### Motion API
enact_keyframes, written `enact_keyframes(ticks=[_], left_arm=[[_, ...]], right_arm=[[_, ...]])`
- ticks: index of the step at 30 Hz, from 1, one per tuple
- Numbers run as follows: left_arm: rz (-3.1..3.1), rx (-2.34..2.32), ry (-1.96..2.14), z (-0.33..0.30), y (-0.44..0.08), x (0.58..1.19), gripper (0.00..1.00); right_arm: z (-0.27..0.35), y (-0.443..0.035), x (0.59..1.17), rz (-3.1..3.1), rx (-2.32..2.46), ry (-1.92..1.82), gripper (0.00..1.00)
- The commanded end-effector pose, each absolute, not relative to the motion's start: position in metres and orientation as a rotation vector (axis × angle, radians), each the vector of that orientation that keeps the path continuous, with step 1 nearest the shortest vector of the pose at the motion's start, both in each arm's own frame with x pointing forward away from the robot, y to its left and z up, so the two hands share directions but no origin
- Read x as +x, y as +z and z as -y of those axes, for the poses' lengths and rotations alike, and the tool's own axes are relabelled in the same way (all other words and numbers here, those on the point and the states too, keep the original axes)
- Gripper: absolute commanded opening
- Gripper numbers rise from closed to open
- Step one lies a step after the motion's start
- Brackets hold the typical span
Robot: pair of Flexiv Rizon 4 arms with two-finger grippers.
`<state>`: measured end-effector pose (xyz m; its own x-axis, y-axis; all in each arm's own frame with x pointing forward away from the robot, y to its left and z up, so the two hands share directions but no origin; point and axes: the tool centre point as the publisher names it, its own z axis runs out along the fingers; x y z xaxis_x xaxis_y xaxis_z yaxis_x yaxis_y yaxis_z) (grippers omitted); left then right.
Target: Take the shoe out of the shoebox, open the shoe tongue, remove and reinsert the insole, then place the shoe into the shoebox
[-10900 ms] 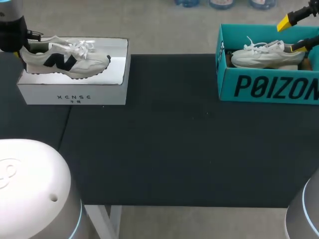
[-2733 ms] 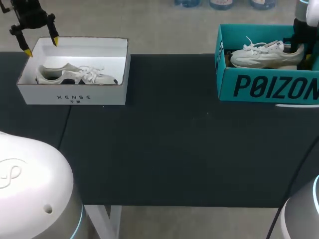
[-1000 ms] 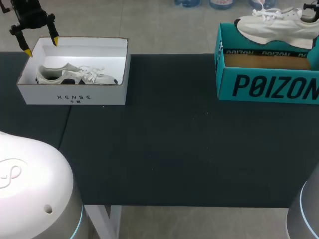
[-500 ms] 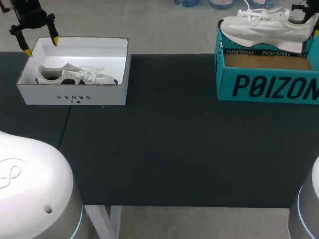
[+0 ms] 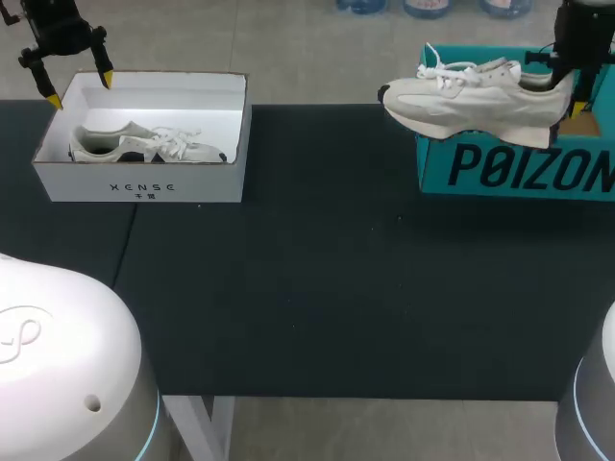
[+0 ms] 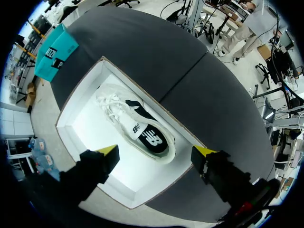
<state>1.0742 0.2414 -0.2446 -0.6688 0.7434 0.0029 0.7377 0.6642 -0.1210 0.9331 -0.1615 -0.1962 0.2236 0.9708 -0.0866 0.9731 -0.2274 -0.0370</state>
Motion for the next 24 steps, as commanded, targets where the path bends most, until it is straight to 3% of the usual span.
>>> enact_keyframes(ticks=[1, 24], left_arm=[[2.816, -1.256, 0.169, -0.242, -0.245, 1.075, 1.0], [2.816, -1.256, 0.169, -0.242, -0.245, 1.075, 1.0]], right_arm=[[0.144, -0.199, 0.907, -1.827, 2.275, 0.087, 0.0], [0.022, -0.244, 0.82, -1.849, 2.167, 0.084, 0.0]])
